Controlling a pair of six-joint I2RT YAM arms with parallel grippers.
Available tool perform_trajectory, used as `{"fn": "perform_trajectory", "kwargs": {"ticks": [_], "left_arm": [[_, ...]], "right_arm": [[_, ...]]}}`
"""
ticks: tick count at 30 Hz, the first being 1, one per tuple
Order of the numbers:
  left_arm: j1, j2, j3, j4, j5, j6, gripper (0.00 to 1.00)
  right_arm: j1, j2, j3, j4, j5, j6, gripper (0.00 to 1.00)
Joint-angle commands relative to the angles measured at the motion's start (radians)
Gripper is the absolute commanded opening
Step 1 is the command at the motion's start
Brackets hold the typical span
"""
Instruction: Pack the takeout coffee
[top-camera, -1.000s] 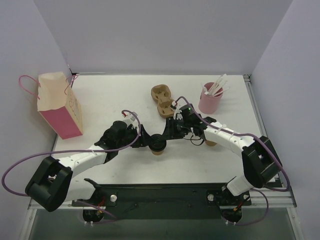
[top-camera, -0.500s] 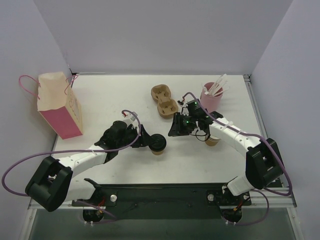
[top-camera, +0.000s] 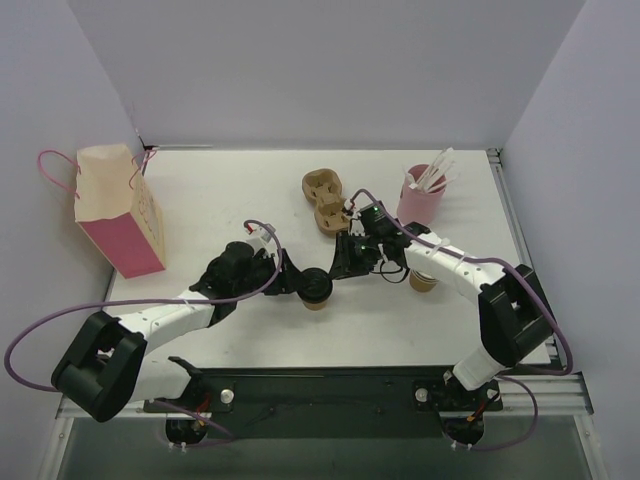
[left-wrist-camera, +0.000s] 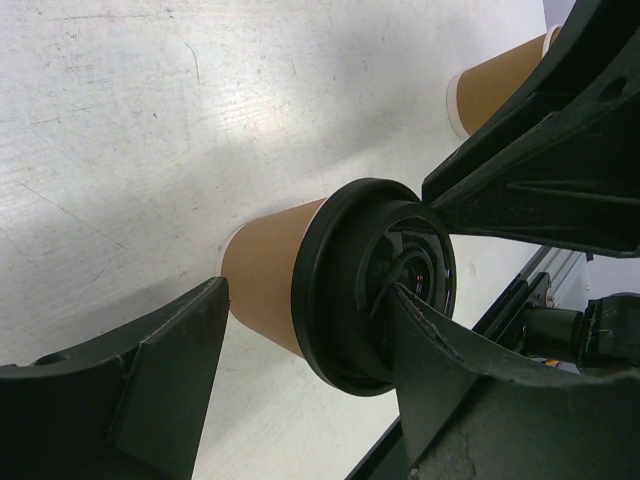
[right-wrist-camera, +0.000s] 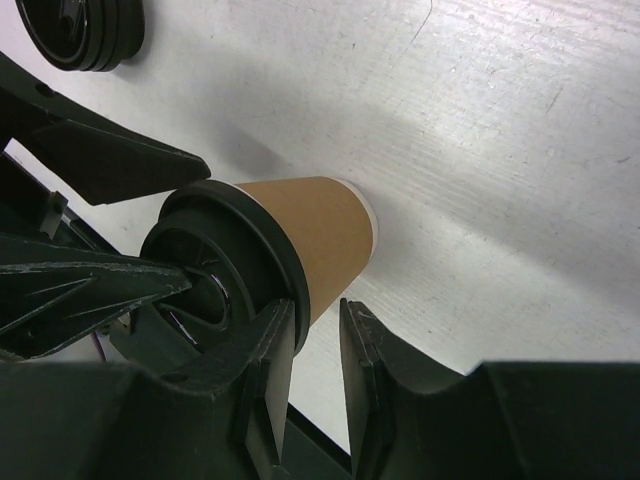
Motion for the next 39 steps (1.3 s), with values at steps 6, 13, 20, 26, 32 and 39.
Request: {"fn": "perform_trajectory", "kwargs": {"ticks": [6, 13, 20, 26, 32, 39], "left_arm": [[0.003, 0.040, -0.039, -0.080, -0.067, 0.057, 0.72], [0.003, 0.044, -0.059, -0.070, -0.071, 0.055, 0.72], [0.002, 0.046, -0.072, -0.060, -0.081, 0.049, 0.72], [0.000, 0.032, -0.072, -0.056, -0.062, 0.020, 0.72], [0.000, -0.029, -0.035, -0.077, -0.024, -0.035, 0.73], [0.003, -0.087, 0.079, -0.105, 0.054, -0.070, 0.78]], "right_arm": [[0.046, 0.040, 0.003, -0.006, 0.036, 0.012, 0.24], [0.054, 0.058, -0.091, -0.046, 0.178, -0.001, 0.22], [0.080, 0.053, -0.175, -0.043, 0.267, 0.008, 0.20], [0.056, 0.004, -0.036, -0.061, 0.186, 0.001, 0.22], [0.039, -0.063, 0.084, -0.101, 0.167, 0.025, 0.38], [0.057, -0.112, 0.052, -0.040, 0.162, 0.102, 0.56]]}}
